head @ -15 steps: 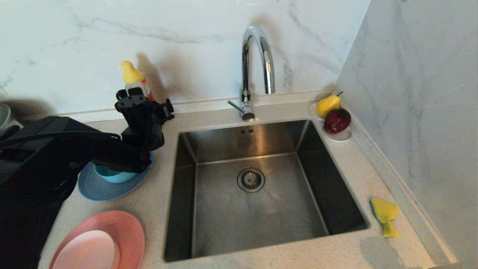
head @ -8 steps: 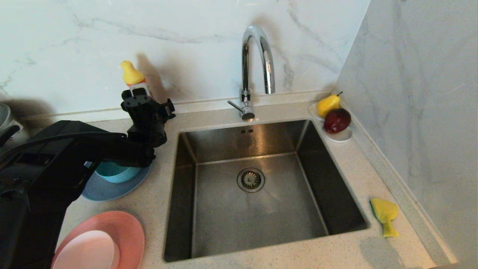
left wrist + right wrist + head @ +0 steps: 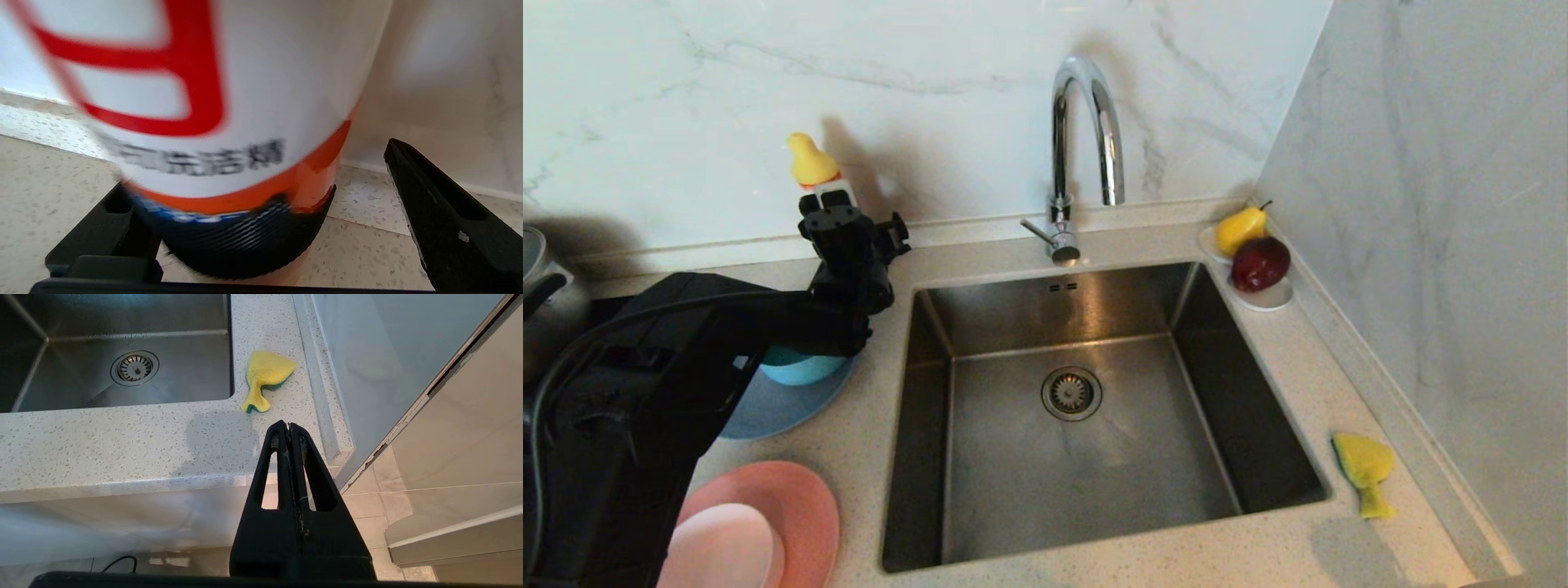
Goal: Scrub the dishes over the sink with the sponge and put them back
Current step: Grab the dish soap
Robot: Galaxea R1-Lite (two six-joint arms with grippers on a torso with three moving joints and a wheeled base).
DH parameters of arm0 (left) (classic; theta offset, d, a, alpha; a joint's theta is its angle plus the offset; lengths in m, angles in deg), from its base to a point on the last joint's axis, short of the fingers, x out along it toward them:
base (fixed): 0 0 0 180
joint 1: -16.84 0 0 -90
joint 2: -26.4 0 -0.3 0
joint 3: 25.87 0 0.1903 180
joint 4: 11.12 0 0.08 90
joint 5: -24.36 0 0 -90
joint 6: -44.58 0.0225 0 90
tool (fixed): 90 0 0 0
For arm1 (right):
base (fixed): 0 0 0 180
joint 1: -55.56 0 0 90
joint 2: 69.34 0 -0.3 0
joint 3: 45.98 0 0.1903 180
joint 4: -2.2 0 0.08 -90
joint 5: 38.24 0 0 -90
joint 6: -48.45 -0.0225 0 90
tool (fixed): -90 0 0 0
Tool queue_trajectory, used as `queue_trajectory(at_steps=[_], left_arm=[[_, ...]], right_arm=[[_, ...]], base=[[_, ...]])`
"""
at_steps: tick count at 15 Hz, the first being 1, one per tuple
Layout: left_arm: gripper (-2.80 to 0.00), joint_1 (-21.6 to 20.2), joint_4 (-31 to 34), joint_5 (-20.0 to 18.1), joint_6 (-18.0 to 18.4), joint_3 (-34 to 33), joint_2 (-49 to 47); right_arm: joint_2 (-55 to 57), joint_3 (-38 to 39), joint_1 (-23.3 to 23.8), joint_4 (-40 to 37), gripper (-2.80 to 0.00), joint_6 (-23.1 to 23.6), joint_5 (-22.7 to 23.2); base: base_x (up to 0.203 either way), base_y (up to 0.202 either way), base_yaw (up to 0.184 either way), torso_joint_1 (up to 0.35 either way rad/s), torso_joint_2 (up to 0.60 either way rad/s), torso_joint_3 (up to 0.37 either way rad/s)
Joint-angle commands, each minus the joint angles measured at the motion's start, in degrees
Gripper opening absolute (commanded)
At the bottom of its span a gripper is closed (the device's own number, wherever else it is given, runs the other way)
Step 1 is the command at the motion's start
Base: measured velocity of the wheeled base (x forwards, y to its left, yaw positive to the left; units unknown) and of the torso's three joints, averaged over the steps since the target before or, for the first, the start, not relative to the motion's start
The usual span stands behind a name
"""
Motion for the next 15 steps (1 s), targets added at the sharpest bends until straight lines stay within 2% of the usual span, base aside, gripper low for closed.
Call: queue_trajectory(at_steps=[1, 10, 15], left_arm=[[0.0, 0.0, 0.1, 0.2, 0.1, 1.2, -1.0], [0.0, -0.1, 4.2, 0.1, 0.1, 5.5, -0.5], [0.0, -0.1, 4.5, -0.3, 0.1, 5.7, -0.6]], right_arm=[[0.0, 0.0, 0.0, 0.0, -2.8, 0.0, 0.0], [0.0, 0.0, 0.0, 0.0, -2.8, 0.0, -0.1], [0.0, 0.0, 0.0, 0.0, -2.8, 0.0, 0.0]], base=[[0.0, 0.0, 0.0, 0.0, 0.0, 0.0], [0.0, 0.0, 0.0, 0.0, 0.0, 0.0], [0.0, 0.0, 0.0, 0.0, 0.0, 0.0]])
